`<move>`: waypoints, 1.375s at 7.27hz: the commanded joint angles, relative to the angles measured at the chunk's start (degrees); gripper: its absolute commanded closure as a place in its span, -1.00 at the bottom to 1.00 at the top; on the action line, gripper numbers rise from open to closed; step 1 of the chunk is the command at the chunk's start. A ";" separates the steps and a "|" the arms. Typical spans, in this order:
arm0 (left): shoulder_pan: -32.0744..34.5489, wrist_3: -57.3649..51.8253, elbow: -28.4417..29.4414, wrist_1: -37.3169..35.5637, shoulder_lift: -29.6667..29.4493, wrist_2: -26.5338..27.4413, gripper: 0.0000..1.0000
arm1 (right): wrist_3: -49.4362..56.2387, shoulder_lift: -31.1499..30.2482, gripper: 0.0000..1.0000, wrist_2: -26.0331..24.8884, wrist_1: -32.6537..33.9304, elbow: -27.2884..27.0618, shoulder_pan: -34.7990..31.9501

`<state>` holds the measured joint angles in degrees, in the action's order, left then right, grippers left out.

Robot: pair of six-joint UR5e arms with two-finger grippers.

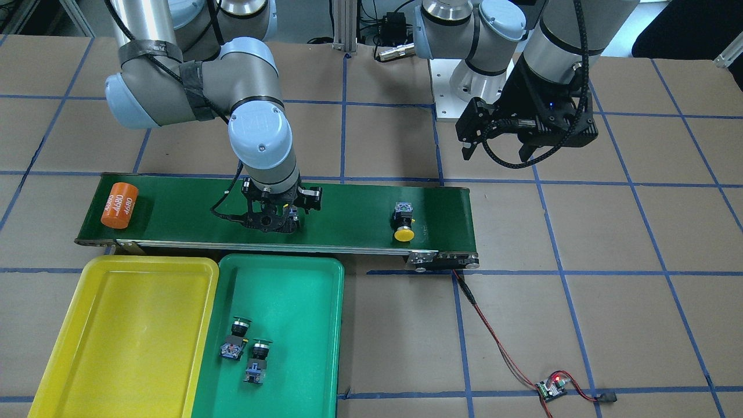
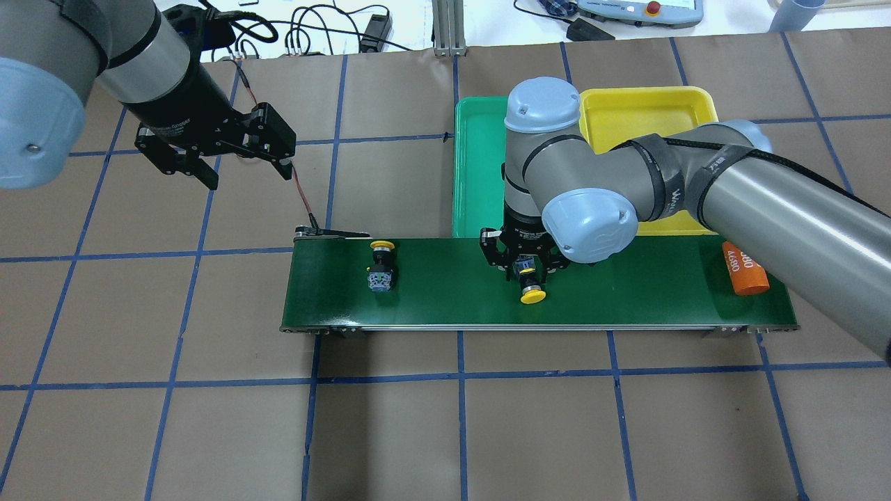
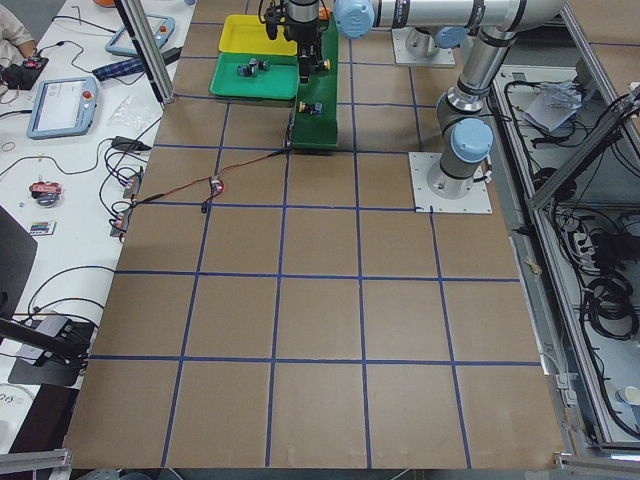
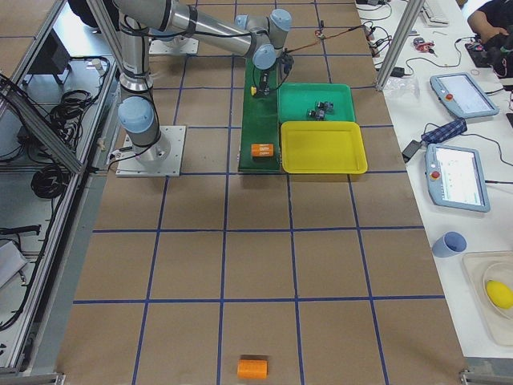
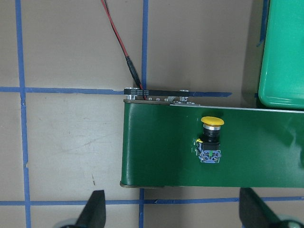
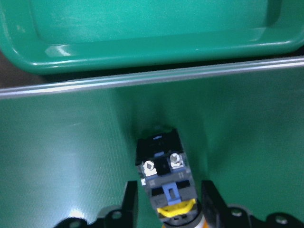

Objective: Sort buttons by color to trays
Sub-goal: 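Grasp the yellow-capped button on the conveyor with the right gripper while the left withdraws, then carry the yellow button into the yellow tray and open the right gripper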

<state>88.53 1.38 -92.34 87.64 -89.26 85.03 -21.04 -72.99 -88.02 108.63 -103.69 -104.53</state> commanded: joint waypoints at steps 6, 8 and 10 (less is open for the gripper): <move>4.19 3.79 3.31 -0.27 -0.21 1.28 -1.00 | 13.41 -2.25 1.00 -3.47 -1.76 8.68 14.39; 4.19 3.81 5.41 0.51 -0.38 1.54 -1.00 | 16.72 0.03 1.00 -3.47 2.72 11.47 17.17; 4.28 3.55 5.42 0.52 -0.21 1.28 -1.00 | 16.99 6.86 1.00 -3.56 5.62 17.79 17.87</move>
<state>92.76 5.10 -87.11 88.14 -89.42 86.50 -4.50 -70.41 -91.52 112.41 -89.77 -87.33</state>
